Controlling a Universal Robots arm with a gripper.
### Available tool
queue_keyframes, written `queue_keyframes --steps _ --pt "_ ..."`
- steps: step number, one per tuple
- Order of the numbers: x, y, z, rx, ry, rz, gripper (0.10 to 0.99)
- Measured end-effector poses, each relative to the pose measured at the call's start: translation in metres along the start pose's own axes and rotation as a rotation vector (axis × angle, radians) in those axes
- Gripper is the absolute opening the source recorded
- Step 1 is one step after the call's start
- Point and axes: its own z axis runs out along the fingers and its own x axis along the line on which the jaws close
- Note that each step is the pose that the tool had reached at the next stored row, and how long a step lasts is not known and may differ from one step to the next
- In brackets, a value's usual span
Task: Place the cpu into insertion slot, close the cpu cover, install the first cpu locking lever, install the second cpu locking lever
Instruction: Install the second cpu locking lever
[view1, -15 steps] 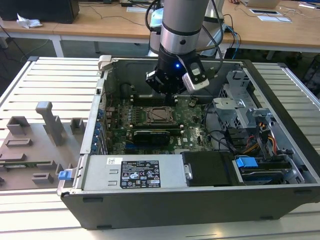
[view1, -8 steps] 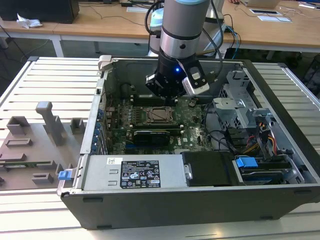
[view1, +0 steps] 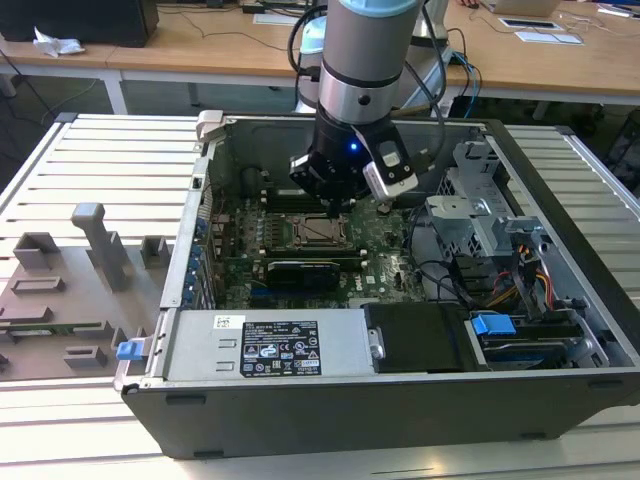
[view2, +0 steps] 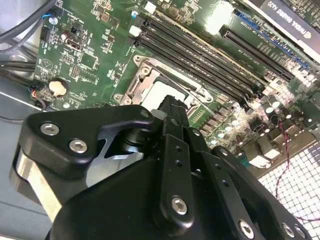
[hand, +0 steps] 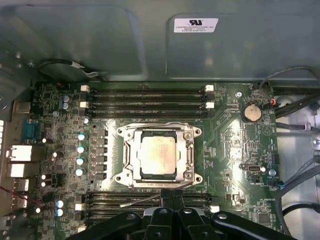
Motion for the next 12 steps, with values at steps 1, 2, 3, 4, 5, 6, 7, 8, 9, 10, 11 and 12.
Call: queue_keyframes --steps 1,2,3,4,5,6,7,8,9,10,11,12 --pt "0.0 -0.0002 0.0002 0.0 0.0001 0.0 0.106" --pt "0.0001 -0.0005 0.0006 0.0 0.0001 0.0 0.106" --pt "0.0001 -0.001 0.0025 0.0 0.0001 0.0 0.106" --pt "0.0001 -0.0013 0.0043 0.0 0.0001 0.0 0.106" --pt "0.0001 -0.0015 0.0061 0.0 0.0001 0.0 0.106" --pt "0.0 -0.0021 0.0094 0.0 0.0001 0.0 0.106" --pt "0.0 -0.0027 0.0135 0.0 0.0001 0.0 0.106" --pt "0.0 -0.0029 0.0148 0.0 0.0001 0.0 0.106" --pt "-0.0001 -0.0031 0.016 0.0 0.0001 0.0 0.106" --pt "-0.0001 -0.0034 0.0184 0.0 0.0002 0.0 0.106" --pt "-0.0001 -0.0038 0.0204 0.0 0.0002 0.0 0.106" --pt "-0.0001 -0.0042 0.0223 0.0 0.0002 0.0 0.106"
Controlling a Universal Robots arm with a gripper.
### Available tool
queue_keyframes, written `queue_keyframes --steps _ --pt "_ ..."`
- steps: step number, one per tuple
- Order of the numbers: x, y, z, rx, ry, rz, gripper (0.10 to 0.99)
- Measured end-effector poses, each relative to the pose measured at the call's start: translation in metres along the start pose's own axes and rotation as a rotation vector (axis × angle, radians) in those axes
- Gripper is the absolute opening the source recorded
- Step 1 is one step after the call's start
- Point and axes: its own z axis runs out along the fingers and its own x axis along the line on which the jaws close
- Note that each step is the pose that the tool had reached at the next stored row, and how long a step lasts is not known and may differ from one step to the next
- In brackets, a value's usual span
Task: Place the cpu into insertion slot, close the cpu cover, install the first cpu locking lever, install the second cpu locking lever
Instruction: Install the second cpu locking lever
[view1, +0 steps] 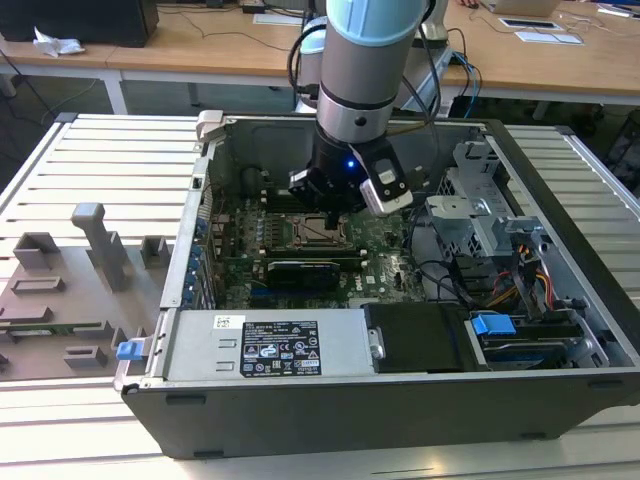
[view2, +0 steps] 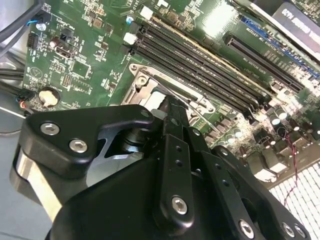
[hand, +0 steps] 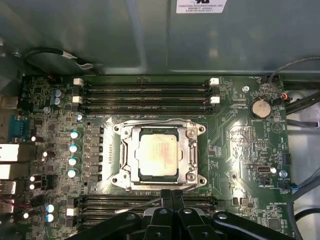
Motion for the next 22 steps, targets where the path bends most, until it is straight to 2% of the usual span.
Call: queue_keyframes --steps 4,12,22 --pt "0.0009 -0.0007 0.0038 0.0 -0.0001 0.0 0.106" --pt "0.0141 -0.0071 0.0099 -0.001 -0.0001 0.0 0.106" --pt "0.0391 -0.014 0.0343 -0.009 0.0031 -0.019 0.106"
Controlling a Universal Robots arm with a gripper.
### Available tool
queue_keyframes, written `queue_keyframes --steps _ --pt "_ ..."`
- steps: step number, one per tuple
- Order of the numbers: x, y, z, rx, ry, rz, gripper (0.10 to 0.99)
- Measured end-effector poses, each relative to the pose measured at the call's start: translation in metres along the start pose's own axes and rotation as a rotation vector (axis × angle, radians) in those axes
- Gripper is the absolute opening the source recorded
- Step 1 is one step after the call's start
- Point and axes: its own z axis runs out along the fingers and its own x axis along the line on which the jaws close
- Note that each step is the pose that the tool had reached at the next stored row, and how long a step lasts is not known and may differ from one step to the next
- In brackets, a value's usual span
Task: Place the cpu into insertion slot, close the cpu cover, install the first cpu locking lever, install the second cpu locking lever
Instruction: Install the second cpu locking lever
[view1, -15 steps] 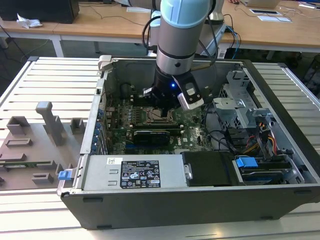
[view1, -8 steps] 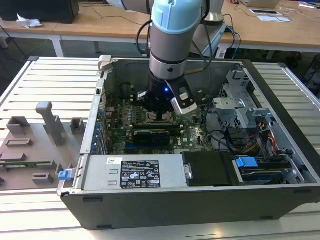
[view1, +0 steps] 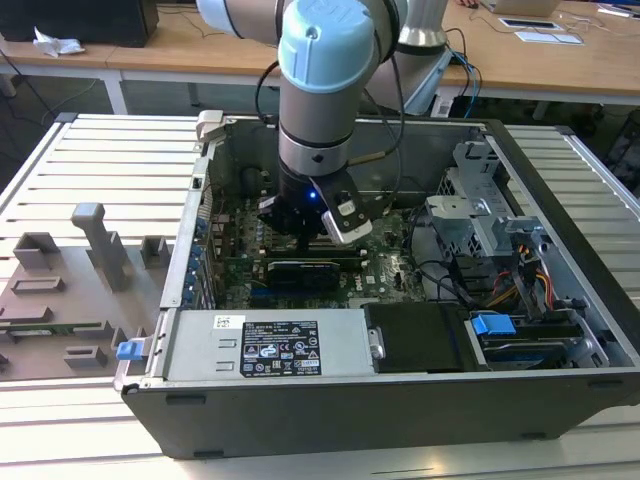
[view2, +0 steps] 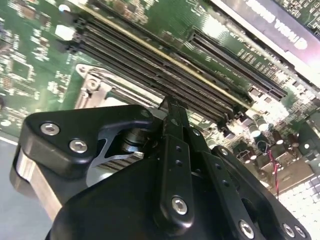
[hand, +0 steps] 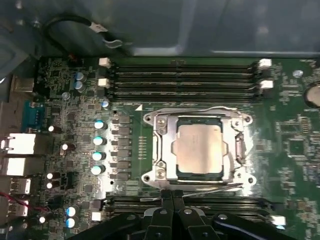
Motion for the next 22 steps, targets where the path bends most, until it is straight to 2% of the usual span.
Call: queue_keyframes --steps 2,4,5,8,15,22 --pt "0.0025 -0.0007 0.0026 -0.003 0.0023 -0.014 0.106" --pt "0.008 -0.0011 0.0058 -0.019 0.0058 -0.038 0.106" --pt "0.0115 -0.0012 0.0069 -0.031 0.0071 -0.048 0.106" --pt "0.0161 -0.0014 0.0086 -0.047 0.0097 -0.066 0.106" --pt "0.0166 -0.002 0.0144 -0.059 0.0157 -0.1 0.106" --pt "0.0165 -0.0013 0.0136 -0.059 0.0228 -0.137 0.106"
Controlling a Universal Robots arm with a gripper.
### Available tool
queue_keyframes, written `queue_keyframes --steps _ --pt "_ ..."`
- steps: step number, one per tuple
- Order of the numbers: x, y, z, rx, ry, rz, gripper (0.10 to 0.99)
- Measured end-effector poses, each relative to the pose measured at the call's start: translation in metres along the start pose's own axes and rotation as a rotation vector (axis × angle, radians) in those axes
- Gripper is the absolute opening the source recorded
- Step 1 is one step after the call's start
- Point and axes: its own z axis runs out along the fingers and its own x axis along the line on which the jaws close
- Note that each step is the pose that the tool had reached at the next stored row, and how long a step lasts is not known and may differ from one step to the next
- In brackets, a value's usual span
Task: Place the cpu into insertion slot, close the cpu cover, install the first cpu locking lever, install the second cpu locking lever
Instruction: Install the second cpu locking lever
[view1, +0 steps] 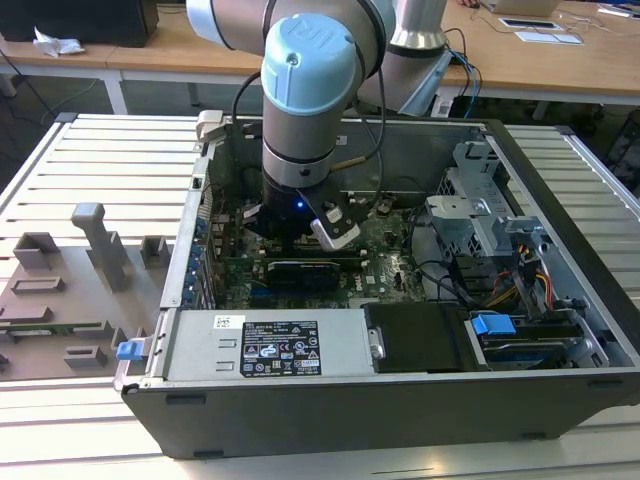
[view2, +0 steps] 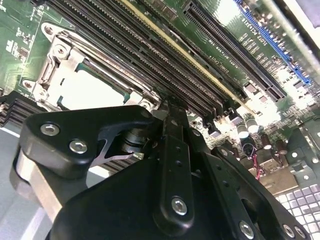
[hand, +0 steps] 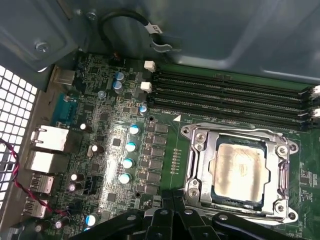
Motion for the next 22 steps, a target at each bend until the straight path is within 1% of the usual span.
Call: queue_keyframes --steps 2,3,4,7,8,12,14,15,16,17,18,19,20,21,22 --pt "-0.0015 -0.0011 0.0031 0.0 0.0045 -0.001 0.106" --pt "-0.0023 -0.0015 0.0047 0.0 0.0056 -0.002 0.106" --pt "-0.0025 -0.0014 0.0048 0.0 0.0056 -0.003 0.106" --pt "-0.0026 -0.0006 0.0012 -0.002 0.004 -0.004 0.106" --pt "-0.0025 0.0003 -0.0033 -0.001 0.0048 -0.005 0.106" --pt "-0.0025 0.0027 -0.0122 -0.001 0.0049 -0.005 0.106" --pt "-0.0039 0.0059 -0.0128 0.002 0.0053 -0.004 0.106" --pt "-0.0062 0.0159 -0.0111 0.032 0.0098 -0.003 0.106" --pt "-0.0076 0.0229 -0.0096 0.066 0.0147 -0.001 0.106" --pt "-0.009 0.0299 -0.0081 0.108 0.0211 0.001 0.106" --pt "-0.0099 0.0344 -0.0071 0.138 0.0253 0.002 0.106" --pt "-0.0111 0.0408 -0.0056 0.176 0.0308 0.004 0.106" --pt "-0.0123 0.0455 -0.0046 0.202 0.0346 0.005 0.106" --pt "-0.0137 0.0499 -0.0037 0.22 0.0374 0.006 0.106" --pt "-0.0153 0.0523 -0.0031 0.229 0.0389 0.007 0.106"
